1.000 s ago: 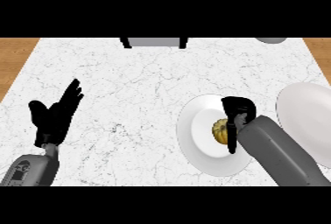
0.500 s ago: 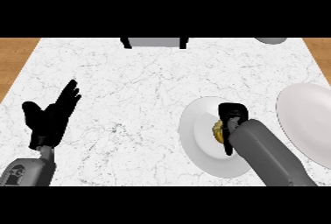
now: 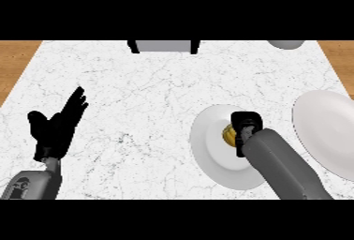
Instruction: Pick the squash from the plate and place it in the plate
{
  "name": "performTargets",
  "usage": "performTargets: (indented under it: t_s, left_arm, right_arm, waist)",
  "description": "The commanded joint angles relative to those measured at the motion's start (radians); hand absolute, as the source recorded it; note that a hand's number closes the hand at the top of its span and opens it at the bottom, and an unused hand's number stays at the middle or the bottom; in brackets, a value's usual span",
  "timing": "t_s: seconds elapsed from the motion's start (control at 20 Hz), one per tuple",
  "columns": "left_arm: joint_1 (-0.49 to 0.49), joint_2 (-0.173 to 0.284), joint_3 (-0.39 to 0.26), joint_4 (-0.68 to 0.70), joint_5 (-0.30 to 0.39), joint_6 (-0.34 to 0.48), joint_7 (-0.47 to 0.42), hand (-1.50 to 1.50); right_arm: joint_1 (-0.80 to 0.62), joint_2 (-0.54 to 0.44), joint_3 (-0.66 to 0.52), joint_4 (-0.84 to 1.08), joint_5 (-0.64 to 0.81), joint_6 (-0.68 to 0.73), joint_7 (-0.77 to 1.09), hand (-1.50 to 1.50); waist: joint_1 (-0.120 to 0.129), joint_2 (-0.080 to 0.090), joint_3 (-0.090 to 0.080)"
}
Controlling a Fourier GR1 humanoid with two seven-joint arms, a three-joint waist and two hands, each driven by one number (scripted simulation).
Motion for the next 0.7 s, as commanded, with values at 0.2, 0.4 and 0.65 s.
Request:
performTargets:
  t_s: [0.2, 0.4, 0.65]
  left_arm:
    - [0.006, -0.019, 0.012, 0.004, -0.009, 0.025, 0.012, 0.00]
    - [0.023, -0.007, 0.030, 0.012, -0.003, 0.026, 0.011, 0.00]
    - [0.078, 0.006, 0.062, 0.010, -0.004, 0.045, -0.007, 0.00]
  right_arm:
    - [0.171, -0.023, 0.109, -0.279, -0.006, -0.102, -0.360, 1.50]
    - [0.223, -0.048, 0.167, -0.504, -0.038, -0.185, -0.611, 1.50]
    - [0.344, -0.223, 0.101, -0.785, 0.006, -0.404, -0.788, 1.50]
  waist:
    - [-0.044, -0.001, 0.018]
    - [-0.085, -0.023, 0.023]
    - [-0.120, -0.027, 0.021]
